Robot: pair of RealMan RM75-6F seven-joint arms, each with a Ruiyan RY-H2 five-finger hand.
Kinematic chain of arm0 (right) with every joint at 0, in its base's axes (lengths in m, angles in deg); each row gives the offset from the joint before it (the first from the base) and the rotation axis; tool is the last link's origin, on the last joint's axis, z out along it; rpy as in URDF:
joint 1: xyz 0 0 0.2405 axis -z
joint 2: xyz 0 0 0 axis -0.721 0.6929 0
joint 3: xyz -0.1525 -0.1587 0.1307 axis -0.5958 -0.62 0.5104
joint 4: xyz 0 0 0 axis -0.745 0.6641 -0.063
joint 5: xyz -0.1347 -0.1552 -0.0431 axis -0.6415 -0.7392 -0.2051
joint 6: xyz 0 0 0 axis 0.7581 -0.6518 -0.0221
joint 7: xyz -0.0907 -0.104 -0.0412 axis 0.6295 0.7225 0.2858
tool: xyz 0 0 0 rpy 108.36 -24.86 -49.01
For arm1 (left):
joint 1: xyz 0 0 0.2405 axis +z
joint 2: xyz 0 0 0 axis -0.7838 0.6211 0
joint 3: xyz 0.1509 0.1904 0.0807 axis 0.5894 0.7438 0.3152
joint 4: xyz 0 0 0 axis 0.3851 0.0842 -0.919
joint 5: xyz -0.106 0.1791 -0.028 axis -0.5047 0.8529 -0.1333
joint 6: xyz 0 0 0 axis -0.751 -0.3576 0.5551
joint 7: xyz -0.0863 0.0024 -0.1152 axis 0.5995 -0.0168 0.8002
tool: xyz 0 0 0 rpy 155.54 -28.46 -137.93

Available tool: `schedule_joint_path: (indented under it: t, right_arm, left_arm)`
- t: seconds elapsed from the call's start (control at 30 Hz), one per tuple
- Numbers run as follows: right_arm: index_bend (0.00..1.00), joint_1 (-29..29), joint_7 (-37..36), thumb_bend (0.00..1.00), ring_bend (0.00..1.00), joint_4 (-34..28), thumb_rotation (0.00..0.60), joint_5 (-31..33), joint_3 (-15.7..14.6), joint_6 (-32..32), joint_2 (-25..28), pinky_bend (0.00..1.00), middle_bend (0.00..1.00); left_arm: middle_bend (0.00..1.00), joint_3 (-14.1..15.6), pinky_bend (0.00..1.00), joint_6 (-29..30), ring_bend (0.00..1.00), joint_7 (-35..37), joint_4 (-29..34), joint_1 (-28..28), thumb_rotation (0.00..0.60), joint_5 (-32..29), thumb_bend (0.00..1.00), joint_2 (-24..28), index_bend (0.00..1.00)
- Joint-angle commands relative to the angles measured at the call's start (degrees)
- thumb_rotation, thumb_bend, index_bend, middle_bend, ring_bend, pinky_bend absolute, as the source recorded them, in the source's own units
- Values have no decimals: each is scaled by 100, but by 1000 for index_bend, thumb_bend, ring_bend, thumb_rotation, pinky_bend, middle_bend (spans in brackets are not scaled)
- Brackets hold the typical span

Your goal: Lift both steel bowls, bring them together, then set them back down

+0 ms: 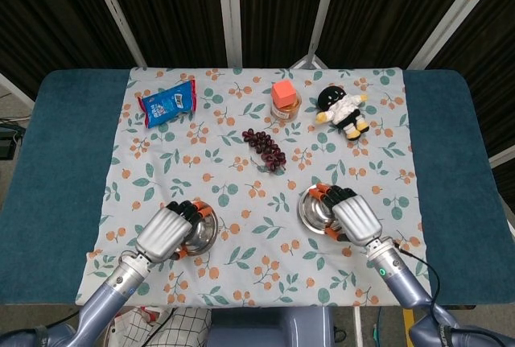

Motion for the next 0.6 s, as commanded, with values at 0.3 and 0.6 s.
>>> schedule_joint_path:
  t: [0.3, 0.6]
  right_arm:
    - [50, -167, -676, 467, 433, -195, 600, 22, -329, 134, -53, 757, 255]
    - [0, -304, -983, 433, 103, -1075, 504, 493, -378, 733, 462, 527, 0]
  left_arm:
    - [235, -62, 189, 135, 217, -808, -737, -51, 600, -450, 193, -571, 166]
    - [132, -80, 149, 218, 110, -1666, -489, -95, 600, -1191, 71, -647, 19]
